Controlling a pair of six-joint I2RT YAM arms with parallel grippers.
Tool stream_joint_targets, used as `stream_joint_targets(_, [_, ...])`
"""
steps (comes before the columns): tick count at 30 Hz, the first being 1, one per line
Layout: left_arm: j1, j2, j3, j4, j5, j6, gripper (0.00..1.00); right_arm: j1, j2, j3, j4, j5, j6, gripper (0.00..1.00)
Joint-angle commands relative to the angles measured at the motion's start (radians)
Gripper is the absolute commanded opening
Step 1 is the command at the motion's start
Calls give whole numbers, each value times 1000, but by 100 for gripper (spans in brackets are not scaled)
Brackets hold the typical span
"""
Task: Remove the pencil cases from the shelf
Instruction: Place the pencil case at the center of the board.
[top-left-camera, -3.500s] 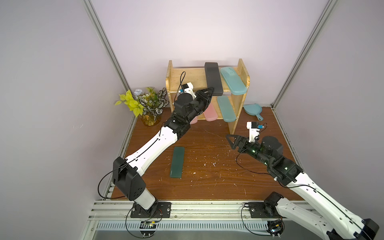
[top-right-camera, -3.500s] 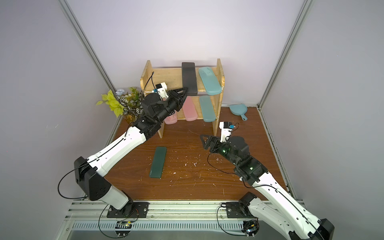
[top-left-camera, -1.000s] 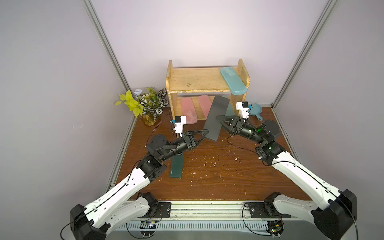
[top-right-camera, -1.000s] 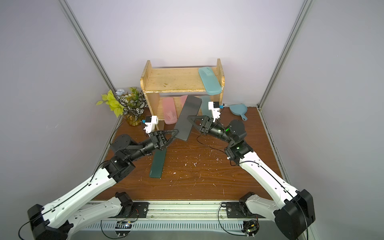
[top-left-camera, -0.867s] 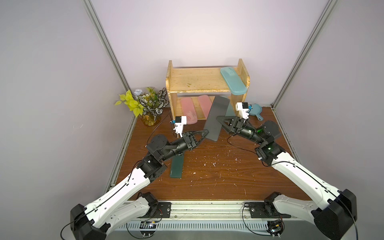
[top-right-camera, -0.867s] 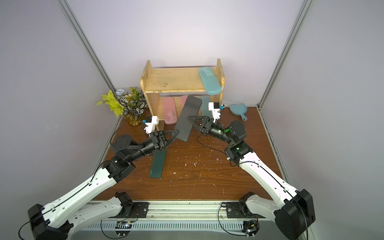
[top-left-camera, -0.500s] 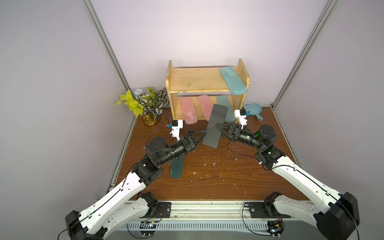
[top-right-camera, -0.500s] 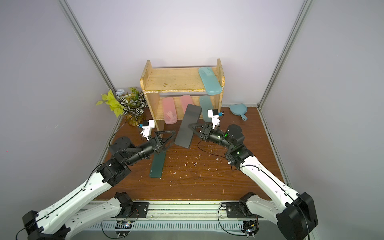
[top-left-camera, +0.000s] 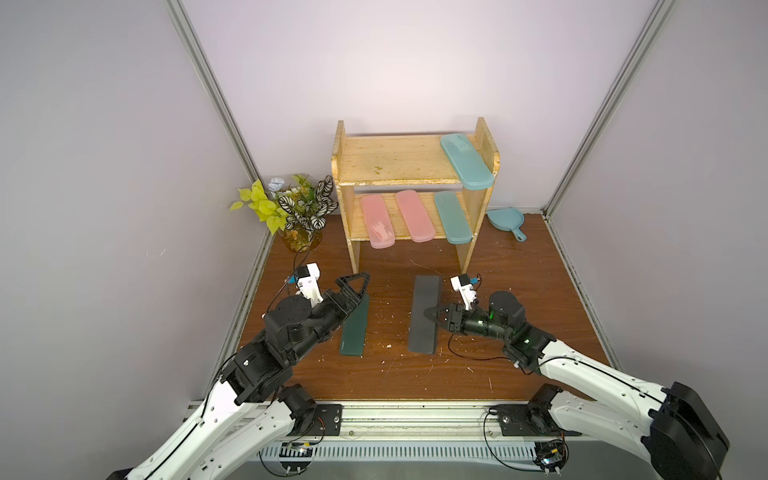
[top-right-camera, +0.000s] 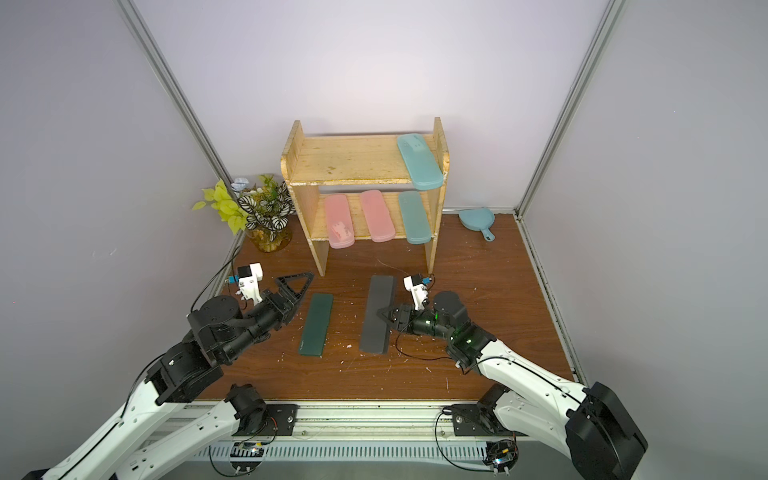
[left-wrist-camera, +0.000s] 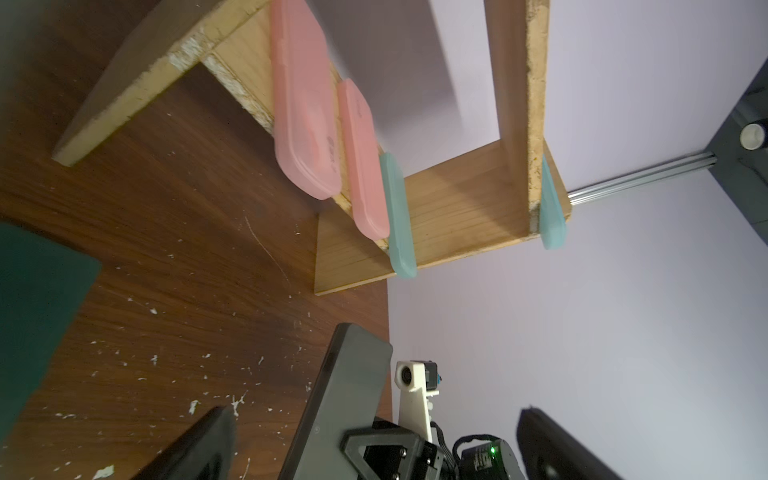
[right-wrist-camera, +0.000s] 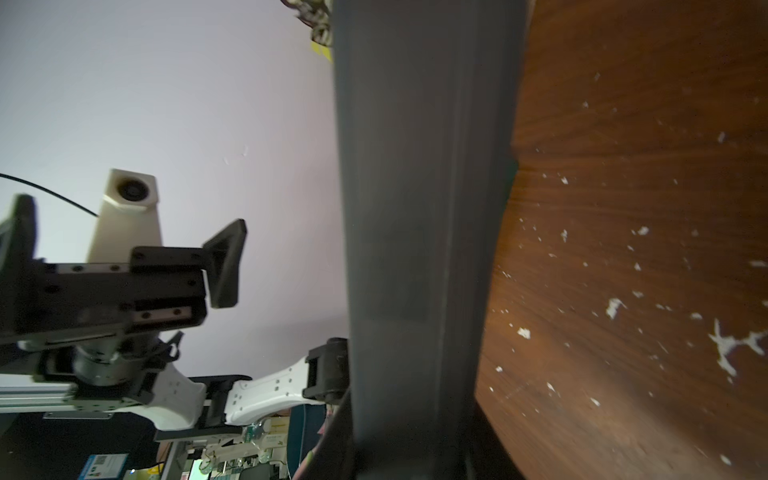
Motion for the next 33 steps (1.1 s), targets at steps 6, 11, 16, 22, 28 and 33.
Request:
stream_joint_targets(6, [-4,-10,10,-62,-82,9,100,58,123,-34,242,96,15,30])
stream_joint_targets(11, [-3,-12,0,-61,-90,-4,100,95,268,-18,363,105,62,29])
stream_joint_targets(16, [-3,-28,-9,-62,-96,-15,100,122,431,52,446,84,86,28])
stream_joint_targets(22, [-3,-50,-13,-71,-106,-25,100,139,613,145,531,42,140,26])
stream_joint_targets(28, [-2,-62,-7,-77,-120,-21,100,156,727,210,564,33,173,26])
stream_joint_targets(33, [-3,-76,-6,-85,-129,-22,100,164,793,251,561,25,192,25])
